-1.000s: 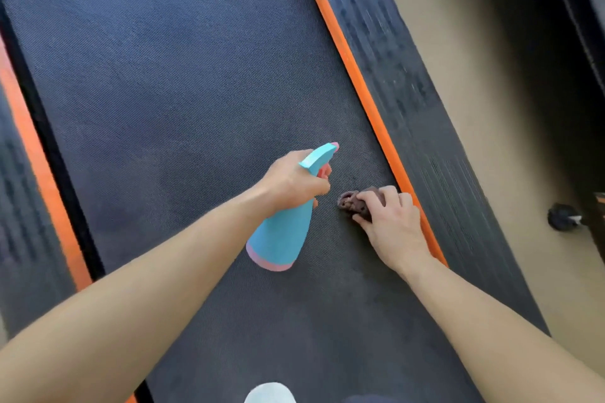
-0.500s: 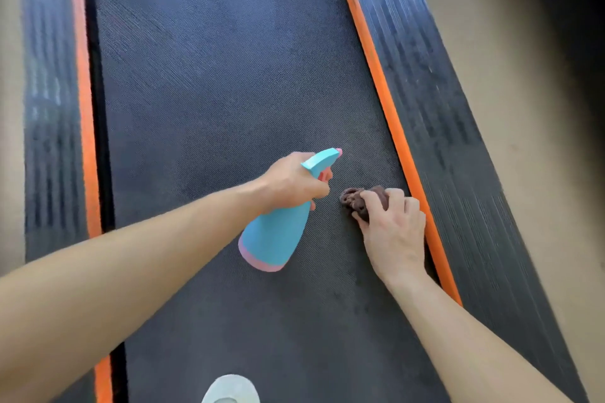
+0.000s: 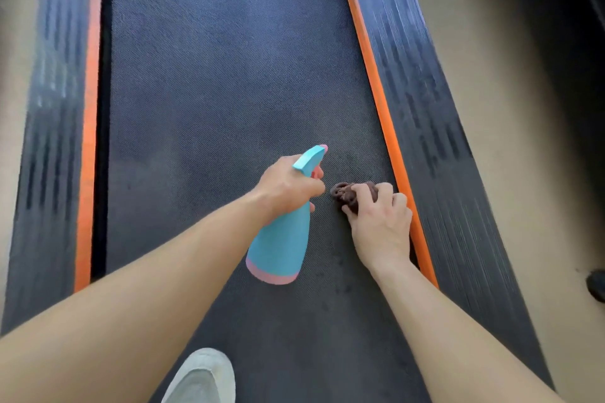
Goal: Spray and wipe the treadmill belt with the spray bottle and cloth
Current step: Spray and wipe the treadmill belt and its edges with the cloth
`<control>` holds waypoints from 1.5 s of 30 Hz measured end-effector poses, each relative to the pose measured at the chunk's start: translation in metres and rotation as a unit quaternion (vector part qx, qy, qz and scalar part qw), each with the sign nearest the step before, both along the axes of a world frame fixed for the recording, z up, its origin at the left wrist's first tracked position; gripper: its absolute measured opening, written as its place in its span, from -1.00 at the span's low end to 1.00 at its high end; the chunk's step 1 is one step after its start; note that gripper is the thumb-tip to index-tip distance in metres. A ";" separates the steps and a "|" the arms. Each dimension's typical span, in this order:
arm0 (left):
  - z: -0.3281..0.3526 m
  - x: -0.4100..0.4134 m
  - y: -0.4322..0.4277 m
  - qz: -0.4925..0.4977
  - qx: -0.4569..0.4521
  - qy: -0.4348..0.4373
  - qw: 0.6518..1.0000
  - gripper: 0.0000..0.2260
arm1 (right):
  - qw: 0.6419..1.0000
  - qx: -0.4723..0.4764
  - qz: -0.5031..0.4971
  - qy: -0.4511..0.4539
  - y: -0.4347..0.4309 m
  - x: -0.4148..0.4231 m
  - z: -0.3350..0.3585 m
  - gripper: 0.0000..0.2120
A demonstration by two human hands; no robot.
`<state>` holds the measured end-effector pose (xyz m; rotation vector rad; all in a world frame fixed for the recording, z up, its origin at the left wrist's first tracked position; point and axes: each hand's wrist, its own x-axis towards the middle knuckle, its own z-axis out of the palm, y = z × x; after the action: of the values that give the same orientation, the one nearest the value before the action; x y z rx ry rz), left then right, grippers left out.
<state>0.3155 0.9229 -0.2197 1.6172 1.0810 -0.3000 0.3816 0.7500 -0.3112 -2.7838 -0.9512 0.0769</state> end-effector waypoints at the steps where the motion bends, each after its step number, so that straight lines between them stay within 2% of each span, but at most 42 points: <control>1: -0.001 0.001 0.001 0.002 0.002 -0.003 1.000 -0.80 | 1.000 0.002 0.004 -0.006 0.000 0.000 -0.001 -0.66; 3: -0.004 0.007 0.002 -0.001 0.006 -0.010 1.000 -0.89 | 1.000 -0.003 0.006 -0.015 -0.001 -0.001 -0.004 -0.65; 6: -0.004 0.016 0.001 -0.017 0.020 -0.014 1.000 -0.93 | 1.000 0.003 0.004 -0.020 -0.002 -0.003 -0.007 -0.64; 13: -0.002 0.026 -0.003 -0.033 0.057 0.022 0.998 -0.90 | 0.999 0.016 0.012 -0.028 -0.002 -0.002 -0.010 -0.63; 16: -0.001 0.021 -0.007 -0.021 0.076 0.046 0.996 -0.90 | 1.000 0.014 0.008 -0.025 -0.002 -0.001 -0.012 -0.63; 23: 0.019 -0.011 -0.018 0.056 0.054 0.042 0.996 -0.95 | 0.999 0.027 0.035 -0.014 -0.004 0.002 -0.006 -0.61; 26: 0.021 -0.016 -0.016 0.077 0.052 0.052 0.994 -0.90 | 0.996 0.023 0.089 -0.019 -0.012 0.004 -0.003 -0.57; 30: 0.015 -0.004 -0.004 0.077 0.046 0.040 0.995 -0.82 | 0.985 0.000 0.162 -0.060 -0.003 0.033 -0.006 -0.69; 35: 0.006 0.015 0.019 0.091 0.025 -0.002 0.996 -0.62 | 0.987 -0.021 0.119 -0.101 0.076 0.090 -0.011 -0.83; 38: -0.005 0.020 0.032 0.080 0.026 -0.012 0.996 -0.73 | 0.991 -0.030 0.079 -0.103 0.103 0.097 -0.010 -0.87; 41: -0.009 0.018 0.039 0.074 0.009 -0.022 0.997 -0.66 | 0.993 -0.016 0.047 -0.109 0.083 0.071 -0.008 -0.81; 45: 0.000 0.001 0.039 0.069 -0.020 -0.023 0.997 -0.64 | 0.985 -0.051 0.105 -0.127 0.046 0.049 -0.011 -0.81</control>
<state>0.3169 0.9618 -0.2200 1.4985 1.1393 -0.1905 0.4306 0.7961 -0.3218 -2.8216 -1.3374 -0.2098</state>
